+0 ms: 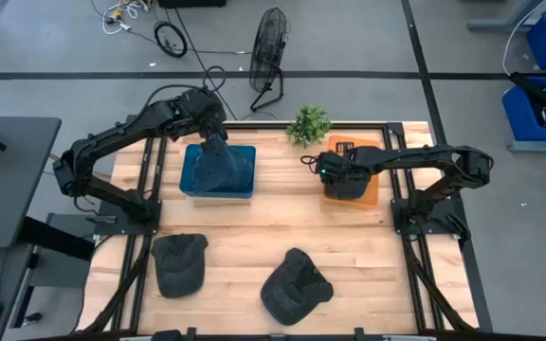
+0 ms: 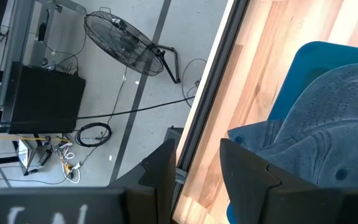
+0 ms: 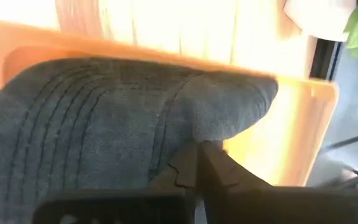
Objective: Pick & Place hat
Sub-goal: Put the top black cap into the orange bin
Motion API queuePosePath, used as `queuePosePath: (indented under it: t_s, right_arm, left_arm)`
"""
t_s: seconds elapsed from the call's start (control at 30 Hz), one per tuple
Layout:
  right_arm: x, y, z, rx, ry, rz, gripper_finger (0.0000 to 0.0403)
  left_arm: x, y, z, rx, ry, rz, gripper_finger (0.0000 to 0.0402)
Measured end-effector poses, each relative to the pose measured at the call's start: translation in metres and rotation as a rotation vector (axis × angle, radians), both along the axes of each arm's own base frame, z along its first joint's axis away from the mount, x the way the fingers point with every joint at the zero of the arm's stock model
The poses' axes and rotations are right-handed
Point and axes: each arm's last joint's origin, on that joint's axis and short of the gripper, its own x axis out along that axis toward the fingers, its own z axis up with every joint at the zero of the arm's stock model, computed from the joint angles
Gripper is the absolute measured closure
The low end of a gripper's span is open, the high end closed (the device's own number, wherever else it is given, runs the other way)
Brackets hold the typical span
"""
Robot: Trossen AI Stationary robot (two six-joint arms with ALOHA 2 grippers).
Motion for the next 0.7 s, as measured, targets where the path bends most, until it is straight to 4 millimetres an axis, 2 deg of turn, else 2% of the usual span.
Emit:
queuePosePath:
  t_s: [0.27, 0.57, 0.7]
  right_arm:
    - [-0.002, -0.005, -0.001, 0.033, -0.029, -0.071, 0.0383]
    - [-0.002, -0.004, 0.000, 0.034, -0.017, -0.057, 0.0307]
    - [0.001, 0.001, 0.012, 0.042, -0.007, -0.068, 0.0277]
  left_arm:
    - [0.000, 0.000, 0.000, 0.000, 0.000, 0.000, 0.0274]
    - [0.000, 0.000, 0.000, -0.001, -0.001, -0.001, 0.0274]
    - [0.000, 0.000, 0.000, -0.002, -0.002, 0.001, 0.0274]
